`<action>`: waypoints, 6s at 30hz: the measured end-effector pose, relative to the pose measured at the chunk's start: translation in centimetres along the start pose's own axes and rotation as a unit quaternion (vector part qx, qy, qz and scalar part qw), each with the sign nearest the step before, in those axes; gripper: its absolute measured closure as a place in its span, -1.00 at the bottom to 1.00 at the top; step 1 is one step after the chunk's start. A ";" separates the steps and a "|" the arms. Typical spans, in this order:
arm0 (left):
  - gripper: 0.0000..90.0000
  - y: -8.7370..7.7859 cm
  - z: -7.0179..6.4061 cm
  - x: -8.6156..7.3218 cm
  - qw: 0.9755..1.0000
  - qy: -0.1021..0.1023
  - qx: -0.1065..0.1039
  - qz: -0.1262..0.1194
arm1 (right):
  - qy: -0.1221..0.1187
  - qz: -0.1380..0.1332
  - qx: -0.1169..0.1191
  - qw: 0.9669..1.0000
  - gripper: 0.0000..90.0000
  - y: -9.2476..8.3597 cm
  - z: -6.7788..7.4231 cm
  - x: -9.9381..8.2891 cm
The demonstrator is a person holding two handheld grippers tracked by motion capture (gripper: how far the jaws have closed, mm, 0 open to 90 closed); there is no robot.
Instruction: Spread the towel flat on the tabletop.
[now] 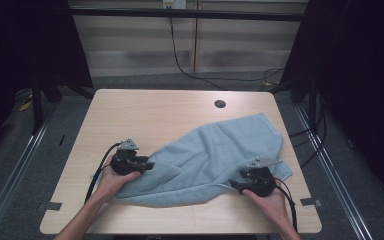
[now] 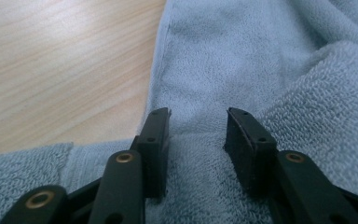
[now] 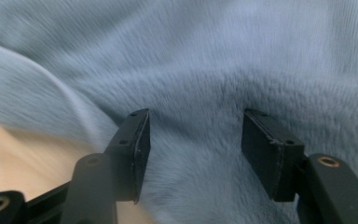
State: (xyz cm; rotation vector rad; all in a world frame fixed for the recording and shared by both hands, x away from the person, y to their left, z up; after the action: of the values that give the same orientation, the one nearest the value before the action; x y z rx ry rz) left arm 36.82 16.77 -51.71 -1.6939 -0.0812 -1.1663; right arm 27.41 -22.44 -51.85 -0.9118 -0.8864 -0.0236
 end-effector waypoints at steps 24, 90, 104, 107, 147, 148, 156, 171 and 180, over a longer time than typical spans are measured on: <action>0.63 -5.8 0.9 -2.3 0.998 -0.038 -0.038 -0.036 | 0.044 -0.068 -0.020 0.996 0.43 -7.7 0.8 -4.6; 0.93 -3.0 2.0 -2.9 0.998 0.039 0.040 0.029 | -0.113 0.036 0.096 0.988 0.88 8.3 10.3 4.2; 0.93 -4.5 -1.6 -1.8 0.992 -0.006 -0.124 -0.005 | -0.076 0.014 0.052 0.996 0.87 1.6 6.0 0.7; 0.93 -4.1 -3.2 -1.5 0.994 0.022 -0.109 0.004 | -0.061 0.011 0.035 0.997 0.86 1.3 4.2 0.9; 0.66 -1.7 -4.0 -2.3 0.996 0.079 -0.029 -0.011 | -0.159 0.035 0.167 0.973 0.81 9.5 13.9 4.2; 0.75 -1.6 -4.0 -2.1 0.996 0.080 -0.024 -0.006 | -0.159 0.032 0.168 0.972 0.87 9.3 13.9 4.2; 0.91 -1.6 -2.1 -2.0 0.998 0.058 -0.006 0.004 | -0.135 -0.025 0.154 0.978 0.93 4.1 11.8 4.8; 0.77 -1.0 -1.5 -0.8 0.999 0.033 0.003 -0.013 | -0.062 -0.045 0.073 0.994 0.93 -1.6 3.2 2.3; 0.63 -4.8 -6.2 -1.5 0.994 0.046 -0.084 -0.045 | -0.060 -0.040 0.080 0.994 0.91 -2.3 3.7 1.4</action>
State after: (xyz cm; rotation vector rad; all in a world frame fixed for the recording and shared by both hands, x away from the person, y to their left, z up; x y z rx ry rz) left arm 29.36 14.99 -49.50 -1.7954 -0.0013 -1.3493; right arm 25.00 -20.85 -48.26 -0.7347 -1.0218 0.0339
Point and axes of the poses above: each handheld gripper's, and its own axes: y roughly forward along the jaws, x roughly out of its top, z roughly to its left, the point moved 3 cm from there along y, roughly forward along the jaws, and after that the axes turned 15 degrees about x, right-handed, at the moved point
